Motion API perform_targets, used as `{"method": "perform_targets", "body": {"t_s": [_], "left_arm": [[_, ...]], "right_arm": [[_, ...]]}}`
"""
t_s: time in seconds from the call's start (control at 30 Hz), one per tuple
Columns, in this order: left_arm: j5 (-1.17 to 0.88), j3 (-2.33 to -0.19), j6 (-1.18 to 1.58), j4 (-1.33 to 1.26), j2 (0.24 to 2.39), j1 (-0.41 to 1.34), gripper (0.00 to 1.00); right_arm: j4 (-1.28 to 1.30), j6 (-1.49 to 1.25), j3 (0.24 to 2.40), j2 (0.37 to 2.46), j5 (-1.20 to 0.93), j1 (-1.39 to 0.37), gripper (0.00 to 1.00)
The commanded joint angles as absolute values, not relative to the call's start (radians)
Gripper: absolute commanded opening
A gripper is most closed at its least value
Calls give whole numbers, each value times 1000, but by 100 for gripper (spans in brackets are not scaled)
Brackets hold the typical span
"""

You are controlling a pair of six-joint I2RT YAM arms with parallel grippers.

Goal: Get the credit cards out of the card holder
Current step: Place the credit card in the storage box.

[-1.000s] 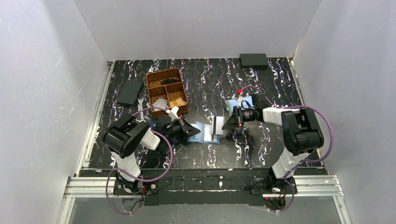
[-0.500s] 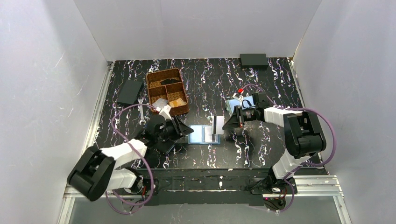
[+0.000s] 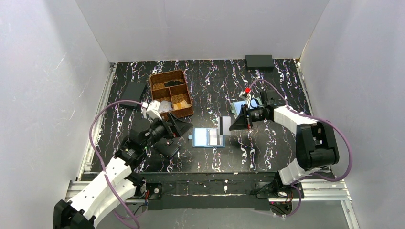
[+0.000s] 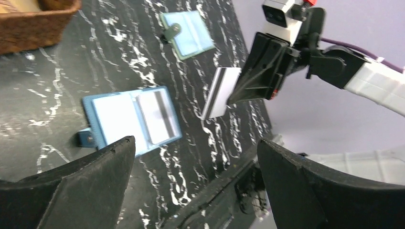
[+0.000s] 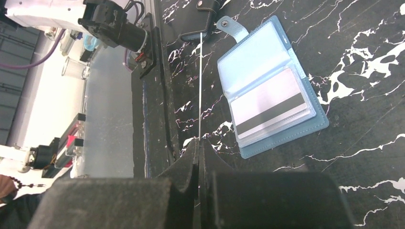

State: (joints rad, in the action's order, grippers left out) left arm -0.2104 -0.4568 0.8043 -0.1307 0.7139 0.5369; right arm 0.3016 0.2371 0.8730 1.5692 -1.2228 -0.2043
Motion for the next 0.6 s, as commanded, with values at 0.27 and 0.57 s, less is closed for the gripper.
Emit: {"method": "perform_targets", "body": {"t_s": [0.27, 0.57], "left_arm": [[-425, -539, 1097, -298, 958, 619, 98], [-225, -617, 1547, -301, 1125, 732, 96]], "right_arm": [[549, 535, 947, 1488, -1242, -201, 1], [668, 726, 966, 1432, -1140, -221, 1]]}}
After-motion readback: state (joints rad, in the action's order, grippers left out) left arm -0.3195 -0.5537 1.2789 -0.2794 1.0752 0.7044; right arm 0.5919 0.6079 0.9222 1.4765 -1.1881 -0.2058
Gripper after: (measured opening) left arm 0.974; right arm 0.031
